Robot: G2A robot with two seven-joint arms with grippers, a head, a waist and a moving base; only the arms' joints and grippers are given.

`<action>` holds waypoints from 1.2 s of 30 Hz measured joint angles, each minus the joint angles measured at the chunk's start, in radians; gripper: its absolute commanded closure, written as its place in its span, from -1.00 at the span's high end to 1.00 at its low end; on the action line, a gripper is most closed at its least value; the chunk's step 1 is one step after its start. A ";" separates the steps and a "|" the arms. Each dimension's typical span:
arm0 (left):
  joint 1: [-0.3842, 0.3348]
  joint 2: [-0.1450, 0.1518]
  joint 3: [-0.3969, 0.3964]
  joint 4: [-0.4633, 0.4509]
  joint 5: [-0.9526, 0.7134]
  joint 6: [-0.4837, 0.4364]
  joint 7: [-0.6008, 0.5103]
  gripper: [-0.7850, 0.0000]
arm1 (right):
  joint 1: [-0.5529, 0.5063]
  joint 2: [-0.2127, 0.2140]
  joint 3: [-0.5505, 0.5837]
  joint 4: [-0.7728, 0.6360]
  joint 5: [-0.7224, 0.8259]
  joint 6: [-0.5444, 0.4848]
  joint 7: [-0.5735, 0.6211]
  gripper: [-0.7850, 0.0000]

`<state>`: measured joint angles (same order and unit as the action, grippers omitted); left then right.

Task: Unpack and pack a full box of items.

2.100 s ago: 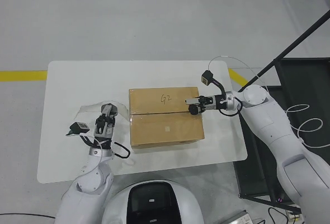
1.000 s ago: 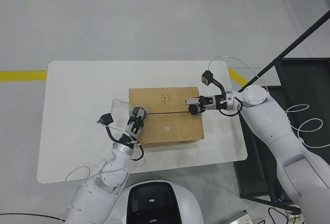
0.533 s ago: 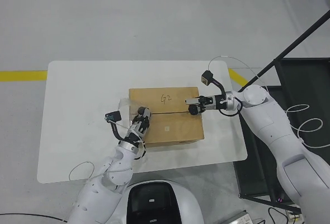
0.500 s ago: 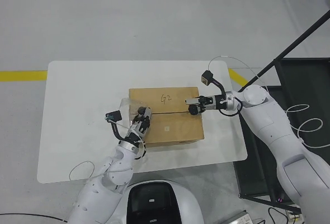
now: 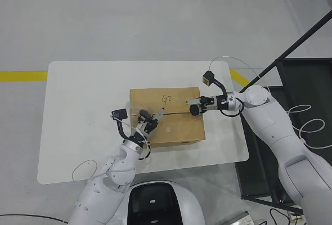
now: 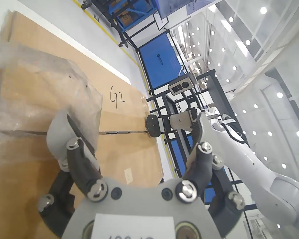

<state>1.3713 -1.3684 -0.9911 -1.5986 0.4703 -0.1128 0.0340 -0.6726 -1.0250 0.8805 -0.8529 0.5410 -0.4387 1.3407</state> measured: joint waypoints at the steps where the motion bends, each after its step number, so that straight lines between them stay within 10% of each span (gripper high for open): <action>1: -0.003 -0.001 0.003 0.006 -0.003 -0.006 -0.005 1.00 | 0.000 0.000 0.000 0.000 0.000 0.000 0.000 1.00; 24: -0.082 -0.032 0.096 0.094 0.016 -0.077 -0.072 1.00 | -0.070 0.030 0.091 -0.056 -0.028 0.010 -0.074 1.00; 36: -0.029 -0.022 0.017 -0.025 -0.073 -0.107 -0.079 1.00 | -0.110 0.060 0.184 -0.058 -0.042 0.012 -0.091 1.00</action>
<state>1.3426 -1.3908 -0.9738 -1.6232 0.3972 -0.2202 -0.0450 -0.7829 -0.9650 1.0648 -0.9112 0.4987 -0.4262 1.2498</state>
